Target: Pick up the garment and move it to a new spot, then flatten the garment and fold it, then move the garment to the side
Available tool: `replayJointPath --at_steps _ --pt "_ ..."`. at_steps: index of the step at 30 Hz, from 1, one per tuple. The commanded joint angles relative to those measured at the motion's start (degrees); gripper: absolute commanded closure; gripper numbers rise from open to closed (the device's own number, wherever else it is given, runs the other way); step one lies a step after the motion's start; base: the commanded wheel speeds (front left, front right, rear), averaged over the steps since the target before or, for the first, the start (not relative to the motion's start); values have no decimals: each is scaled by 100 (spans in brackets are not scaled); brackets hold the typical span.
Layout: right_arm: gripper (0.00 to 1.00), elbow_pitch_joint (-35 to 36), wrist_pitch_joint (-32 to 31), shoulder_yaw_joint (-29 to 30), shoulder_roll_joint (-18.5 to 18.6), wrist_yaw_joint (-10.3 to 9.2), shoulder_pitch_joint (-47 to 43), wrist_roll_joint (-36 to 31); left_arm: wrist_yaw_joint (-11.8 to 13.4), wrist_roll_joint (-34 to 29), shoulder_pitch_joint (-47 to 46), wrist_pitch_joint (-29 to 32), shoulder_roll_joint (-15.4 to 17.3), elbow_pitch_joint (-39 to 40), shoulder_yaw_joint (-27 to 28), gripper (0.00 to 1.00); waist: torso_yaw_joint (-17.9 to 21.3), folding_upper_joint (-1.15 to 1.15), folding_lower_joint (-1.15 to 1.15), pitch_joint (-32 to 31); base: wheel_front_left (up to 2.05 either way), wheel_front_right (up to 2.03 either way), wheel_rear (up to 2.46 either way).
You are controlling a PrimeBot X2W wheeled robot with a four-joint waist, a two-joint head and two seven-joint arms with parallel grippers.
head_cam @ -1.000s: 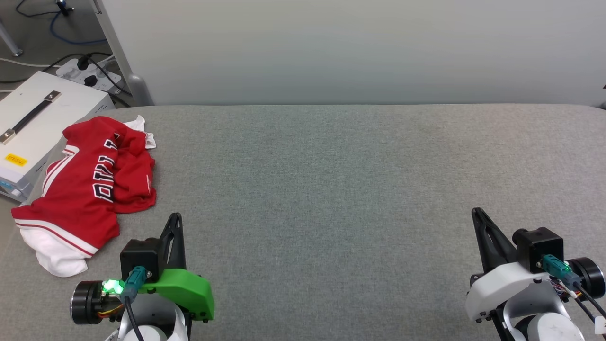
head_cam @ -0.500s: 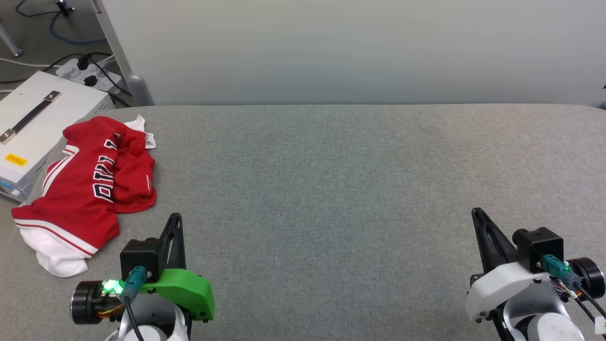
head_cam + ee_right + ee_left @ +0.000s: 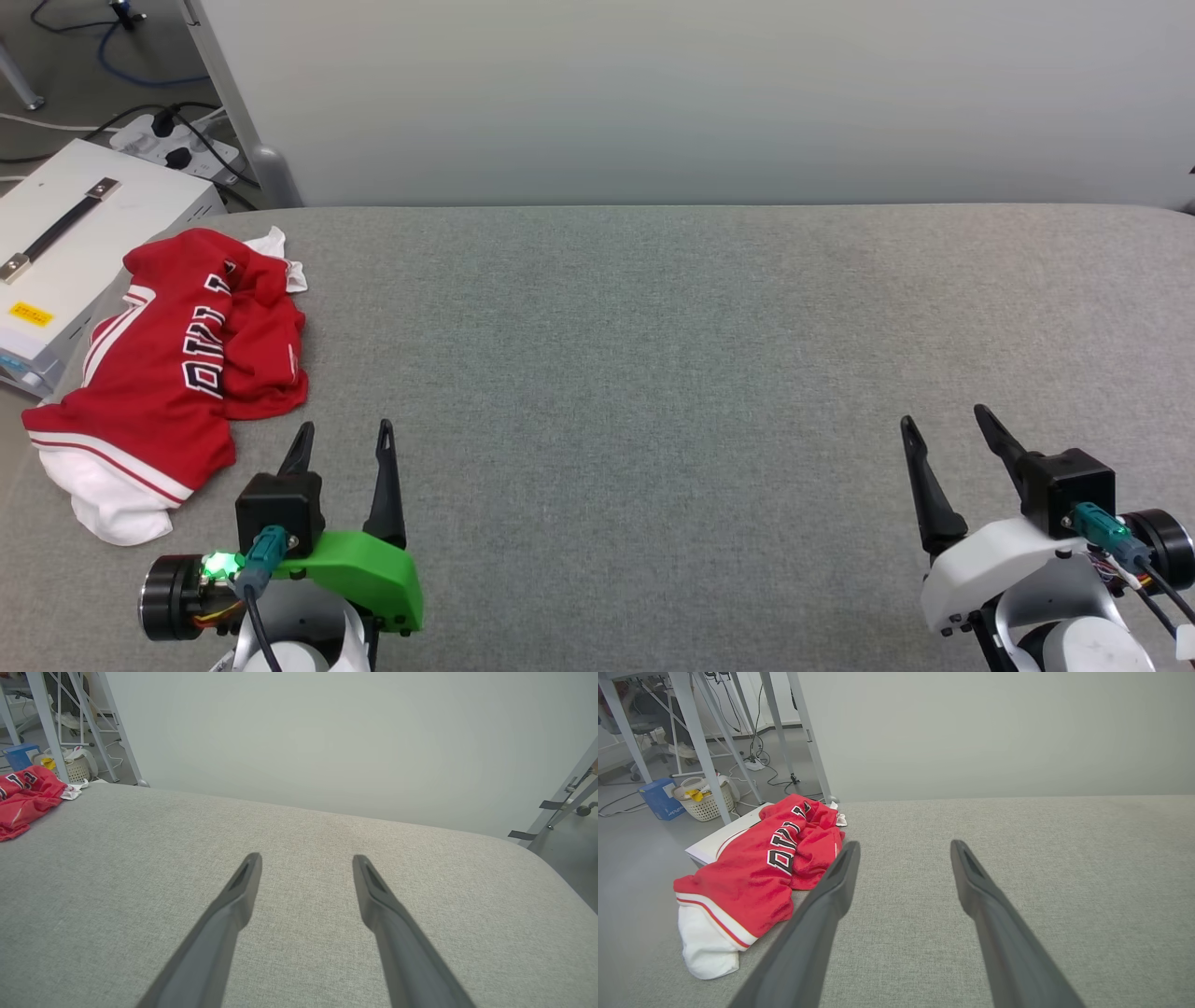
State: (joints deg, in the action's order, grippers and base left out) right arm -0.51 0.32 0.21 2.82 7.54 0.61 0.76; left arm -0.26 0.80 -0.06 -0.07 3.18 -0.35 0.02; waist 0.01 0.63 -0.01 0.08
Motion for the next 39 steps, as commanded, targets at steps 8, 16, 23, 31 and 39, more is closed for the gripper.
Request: replayJointPath --at_steps 8,16,23,31,39 --pt "0 -45 149 102 2 -1 31 63 22 115 5 -155 -3 -74 12 0 -1 -7 0 15 0 0 0" --pt "0 -102 242 143 2 -1 57 165 14 185 10 -250 -5 -128 22 0 0 -11 0 21 0 0 0" --pt "0 -1 328 120 2 -1 64 243 6 262 14 -337 -7 -136 39 0 0 -14 0 23 0 0 0" --pt "0 4 421 135 2 -2 35 378 -6 317 38 -431 -9 -122 59 0 -6 -18 0 -6 0 0 0" --pt "0 14 514 137 3 -2 44 422 -42 372 72 -526 -11 -127 30 0 -4 -22 0 -21 0 0 0"
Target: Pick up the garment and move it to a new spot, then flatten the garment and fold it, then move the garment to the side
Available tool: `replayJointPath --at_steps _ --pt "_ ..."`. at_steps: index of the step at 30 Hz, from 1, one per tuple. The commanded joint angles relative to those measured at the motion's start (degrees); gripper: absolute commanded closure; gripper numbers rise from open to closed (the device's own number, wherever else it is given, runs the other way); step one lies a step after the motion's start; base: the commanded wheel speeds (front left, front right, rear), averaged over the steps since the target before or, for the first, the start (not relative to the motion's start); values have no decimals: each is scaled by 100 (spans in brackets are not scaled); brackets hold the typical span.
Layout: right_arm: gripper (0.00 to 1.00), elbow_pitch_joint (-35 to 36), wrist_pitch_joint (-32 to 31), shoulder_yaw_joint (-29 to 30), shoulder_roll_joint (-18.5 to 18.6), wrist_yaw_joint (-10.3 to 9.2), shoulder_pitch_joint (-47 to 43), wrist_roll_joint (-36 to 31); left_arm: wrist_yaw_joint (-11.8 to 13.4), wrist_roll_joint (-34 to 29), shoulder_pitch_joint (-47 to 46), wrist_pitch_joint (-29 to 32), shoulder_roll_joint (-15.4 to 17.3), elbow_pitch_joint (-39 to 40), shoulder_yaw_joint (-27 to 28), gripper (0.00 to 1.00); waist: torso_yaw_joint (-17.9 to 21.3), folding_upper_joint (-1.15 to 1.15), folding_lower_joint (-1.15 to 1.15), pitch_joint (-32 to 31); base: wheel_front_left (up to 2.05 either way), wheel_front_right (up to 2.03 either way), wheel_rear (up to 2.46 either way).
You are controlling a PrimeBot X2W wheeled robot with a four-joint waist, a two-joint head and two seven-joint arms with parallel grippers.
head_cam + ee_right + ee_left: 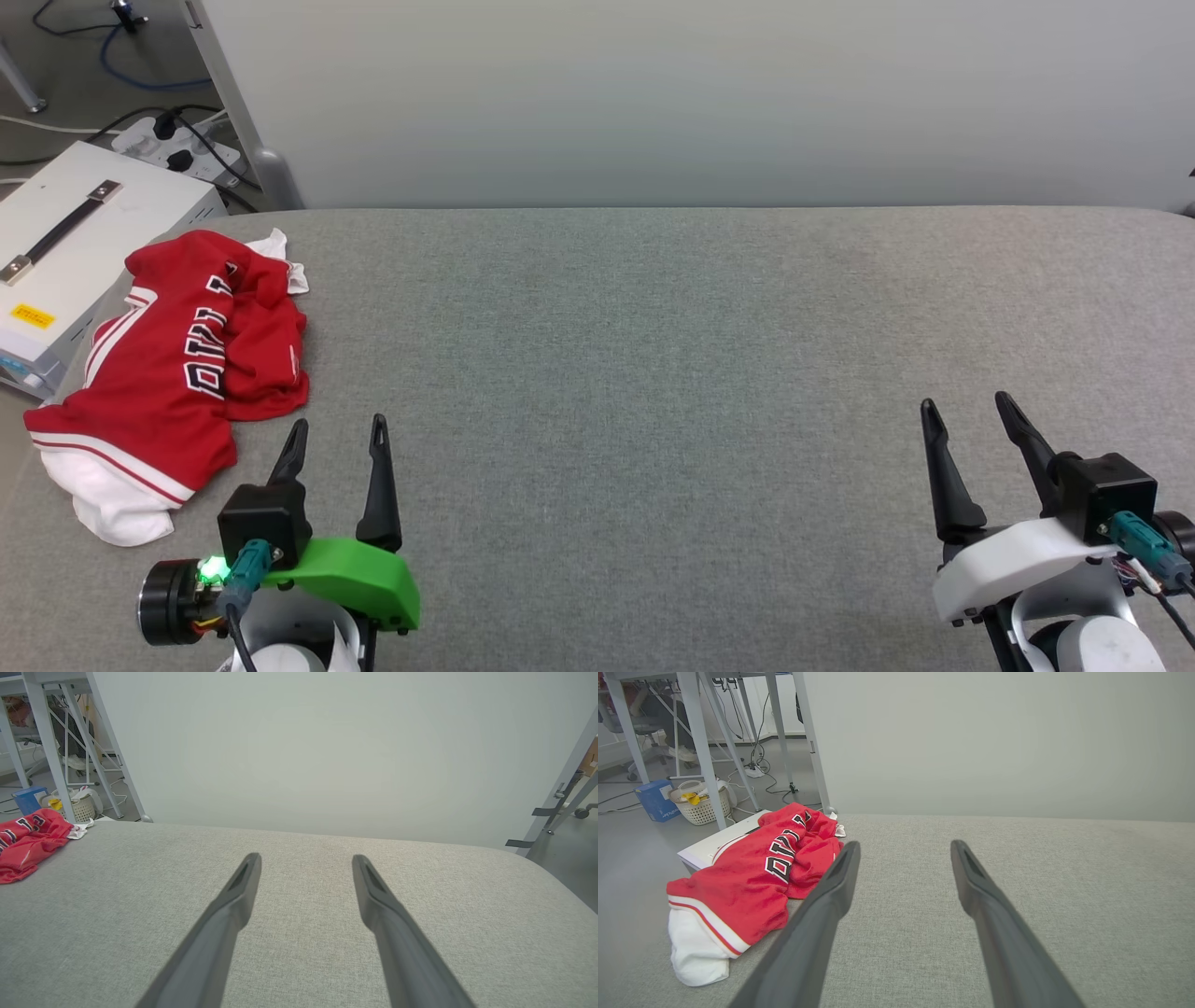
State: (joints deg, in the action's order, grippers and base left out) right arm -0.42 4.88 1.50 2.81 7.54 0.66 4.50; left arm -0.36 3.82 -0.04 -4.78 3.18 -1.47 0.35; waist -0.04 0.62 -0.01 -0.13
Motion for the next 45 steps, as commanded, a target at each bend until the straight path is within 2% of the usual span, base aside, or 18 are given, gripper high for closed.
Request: replayJointPath --at_steps 1,32,45 --pt "0 8 69 9 4 -2 37 53 -35 79 72 -65 -11 -18 -3 0 2 -22 0 -1 0 0 0" --pt "0 -308 454 22 5 -3 84 228 -120 287 89 -456 -19 -396 -77 0 6 -39 0 79 0 0 0" --pt "0 -385 607 -6 6 -4 109 62 -122 384 74 -612 -22 -515 -118 0 -64 -45 0 128 0 0 0"
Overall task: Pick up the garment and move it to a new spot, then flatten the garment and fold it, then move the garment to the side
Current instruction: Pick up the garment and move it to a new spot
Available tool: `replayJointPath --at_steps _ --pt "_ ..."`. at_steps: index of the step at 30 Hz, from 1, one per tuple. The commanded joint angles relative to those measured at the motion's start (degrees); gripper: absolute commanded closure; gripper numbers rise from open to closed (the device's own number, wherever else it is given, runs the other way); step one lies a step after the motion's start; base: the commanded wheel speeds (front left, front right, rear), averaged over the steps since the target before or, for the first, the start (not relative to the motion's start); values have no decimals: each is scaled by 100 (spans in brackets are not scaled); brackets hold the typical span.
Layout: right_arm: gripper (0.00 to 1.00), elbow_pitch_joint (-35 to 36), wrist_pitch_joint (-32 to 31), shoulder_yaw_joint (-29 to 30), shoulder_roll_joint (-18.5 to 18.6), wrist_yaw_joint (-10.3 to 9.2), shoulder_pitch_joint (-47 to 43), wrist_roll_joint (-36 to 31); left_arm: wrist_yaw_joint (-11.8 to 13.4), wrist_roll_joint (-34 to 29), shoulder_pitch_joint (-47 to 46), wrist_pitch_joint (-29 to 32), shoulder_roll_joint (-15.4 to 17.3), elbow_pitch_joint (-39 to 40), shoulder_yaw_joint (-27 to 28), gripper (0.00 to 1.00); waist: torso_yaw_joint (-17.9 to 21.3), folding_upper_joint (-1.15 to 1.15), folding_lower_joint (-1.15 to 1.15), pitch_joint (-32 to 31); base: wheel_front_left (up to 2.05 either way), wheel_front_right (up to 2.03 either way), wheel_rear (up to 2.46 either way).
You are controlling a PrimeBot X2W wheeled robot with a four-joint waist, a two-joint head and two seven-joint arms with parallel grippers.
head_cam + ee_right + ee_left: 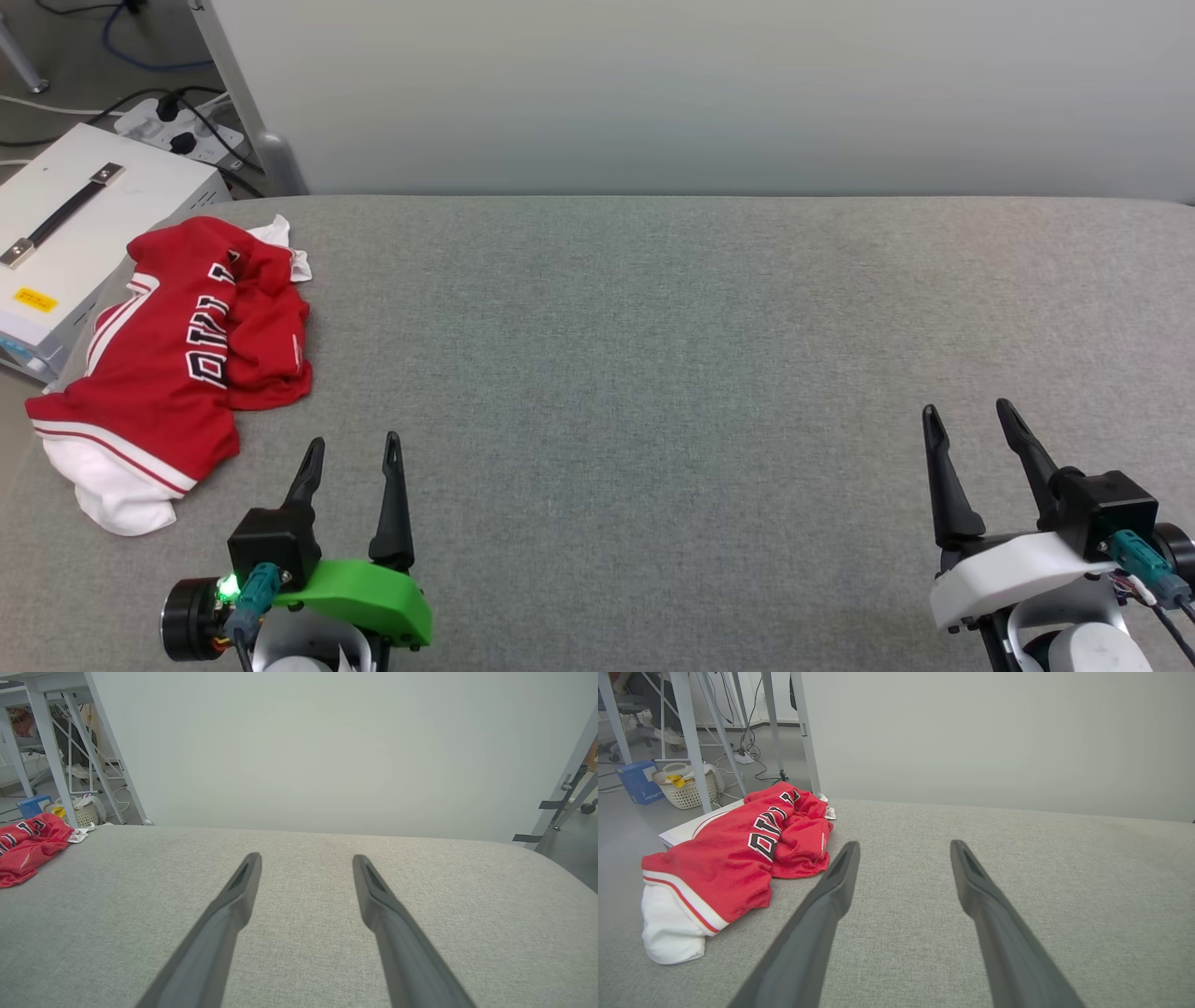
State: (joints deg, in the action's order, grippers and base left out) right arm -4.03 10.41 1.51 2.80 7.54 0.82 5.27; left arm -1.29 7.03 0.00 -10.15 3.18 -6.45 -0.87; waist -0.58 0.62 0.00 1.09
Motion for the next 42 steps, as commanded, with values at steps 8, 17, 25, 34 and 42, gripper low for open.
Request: replayJointPath --at_steps 8,17,25,34,42 --pt "0 -42 148 -68 7 -4 49 -150 -5 117 56 -170 -24 -83 -37 0 -305 -49 0 -12 0 0 0" --pt "0 -113 254 -278 7 -5 3 -112 -20 165 111 -278 -26 -159 24 0 -982 -54 0 -53 0 0 0" --pt "0 -190 348 -392 8 -5 -19 -47 -45 208 160 -372 -28 -201 -24 0 -1621 -58 0 -86 0 0 0" --pt "0 -259 451 -469 8 -5 -24 29 -133 235 188 -477 -30 -252 -94 0 -2245 -62 0 -100 0 0 0" --pt "0 -271 459 -530 8 -5 -1 50 -134 217 231 -485 -30 -274 -108 0 -2435 -62 0 -74 0 0 0"
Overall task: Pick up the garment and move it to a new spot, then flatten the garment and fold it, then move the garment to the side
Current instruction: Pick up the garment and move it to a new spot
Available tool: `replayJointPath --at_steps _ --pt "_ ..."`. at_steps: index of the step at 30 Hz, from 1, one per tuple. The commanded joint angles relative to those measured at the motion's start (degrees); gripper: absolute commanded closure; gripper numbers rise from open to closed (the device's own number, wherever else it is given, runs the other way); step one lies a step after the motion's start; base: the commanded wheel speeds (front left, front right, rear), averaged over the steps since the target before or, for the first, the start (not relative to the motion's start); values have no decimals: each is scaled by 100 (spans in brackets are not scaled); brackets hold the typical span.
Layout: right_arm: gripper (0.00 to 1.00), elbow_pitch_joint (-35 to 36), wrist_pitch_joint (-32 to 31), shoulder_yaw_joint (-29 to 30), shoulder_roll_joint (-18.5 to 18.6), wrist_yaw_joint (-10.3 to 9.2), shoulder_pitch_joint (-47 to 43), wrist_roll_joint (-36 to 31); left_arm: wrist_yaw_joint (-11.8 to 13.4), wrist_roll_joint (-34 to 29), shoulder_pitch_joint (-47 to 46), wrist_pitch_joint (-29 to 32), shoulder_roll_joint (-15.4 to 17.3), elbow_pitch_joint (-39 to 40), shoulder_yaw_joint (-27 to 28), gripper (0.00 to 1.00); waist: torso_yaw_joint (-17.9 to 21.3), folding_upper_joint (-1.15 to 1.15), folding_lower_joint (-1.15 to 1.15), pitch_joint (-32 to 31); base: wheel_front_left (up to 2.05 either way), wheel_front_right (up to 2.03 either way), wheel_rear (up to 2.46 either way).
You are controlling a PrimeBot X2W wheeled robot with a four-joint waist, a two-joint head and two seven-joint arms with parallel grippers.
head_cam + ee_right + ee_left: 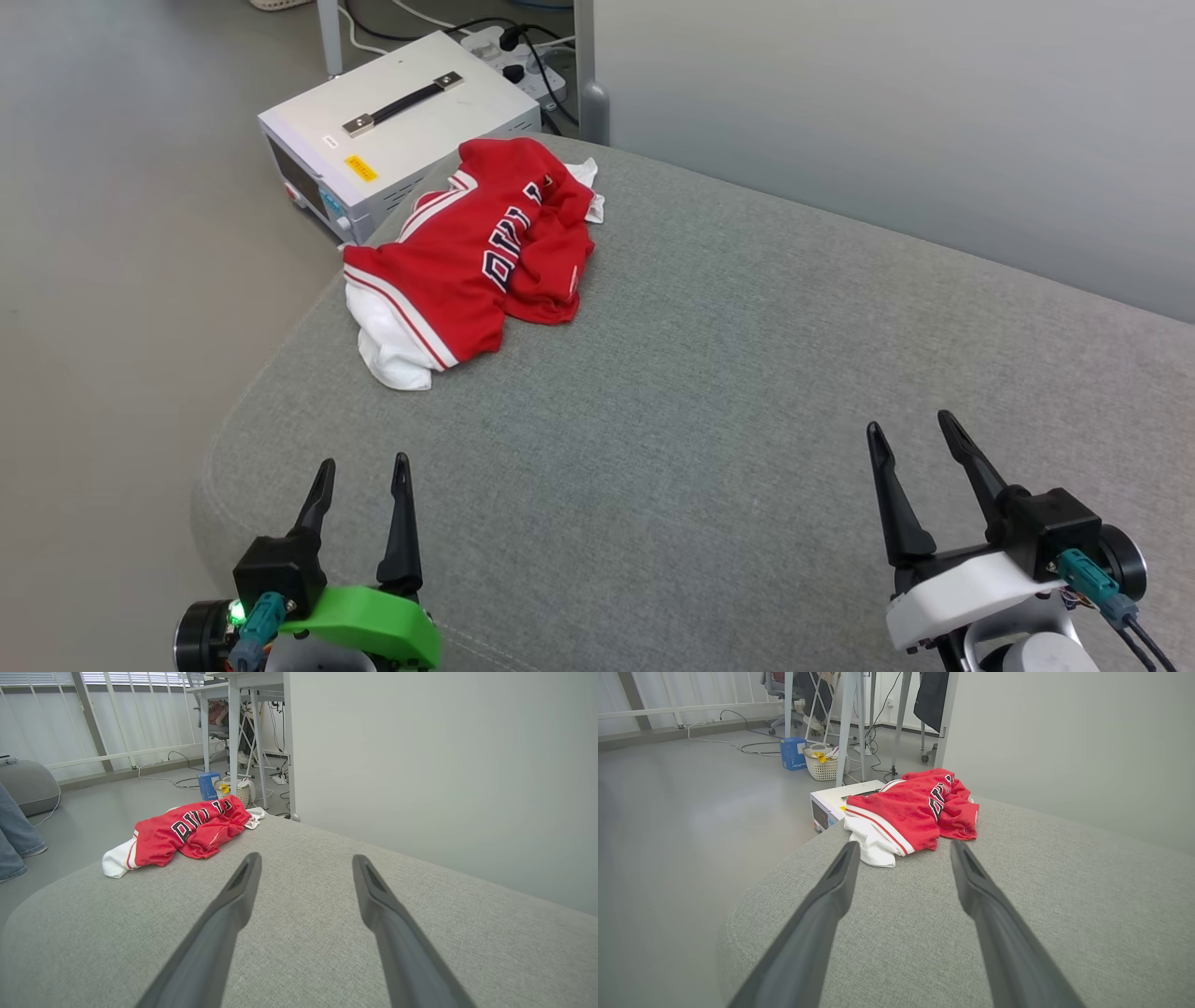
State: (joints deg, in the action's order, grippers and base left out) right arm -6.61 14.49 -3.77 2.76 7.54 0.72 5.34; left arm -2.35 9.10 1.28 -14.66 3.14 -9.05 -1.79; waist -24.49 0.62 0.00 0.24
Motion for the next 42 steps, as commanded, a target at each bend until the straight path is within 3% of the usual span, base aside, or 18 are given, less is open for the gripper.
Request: replayJointPath --at_steps 1,10,16,20,23,27,34,38,42 --pt "0 -12 51 -5 11 -5 7 44 -30 11 108 -34 -26 -16 -18 0 -54 -62 0 18 0 0 0" --pt "0 5 51 -39 11 -5 42 12 -5 42 99 -34 -26 -5 -22 0 -30 -62 0 135 0 0 0" --pt "0 102 51 3 11 -5 189 -124 70 212 -132 -34 -26 80 9 0 121 -62 0 570 0 0 0" --pt "0 208 51 68 11 -5 415 -328 -90 387 -623 -34 -26 -56 15 0 337 -62 0 1154 0 0 0" --pt "0 263 51 132 11 -5 578 -441 -235 695 -1160 -34 -16 -597 52 0 504 -62 0 1570 0 0 0" --pt "0 351 51 159 23 -5 800 -533 -438 859 -2280 365 419 -1312 -106 0 777 -62 0 2101 0 0 0" --pt "0 595 51 74 94 -5 1203 -553 -510 1689 -4201 2271 1636 -1829 -561 0 1289 -62 0 2904 0 0 0" --pt "0 718 51 33 89 -5 1387 -523 -512 2330 -4936 3439 2381 -1956 -1018 0 1559 -62 0 3230 0 0 0" --pt "0 806 51 -46 72 -5 1493 -500 -513 3017 -5424 4499 2895 -2104 -1211 0 1788 -62 0 3474 0 0 0"
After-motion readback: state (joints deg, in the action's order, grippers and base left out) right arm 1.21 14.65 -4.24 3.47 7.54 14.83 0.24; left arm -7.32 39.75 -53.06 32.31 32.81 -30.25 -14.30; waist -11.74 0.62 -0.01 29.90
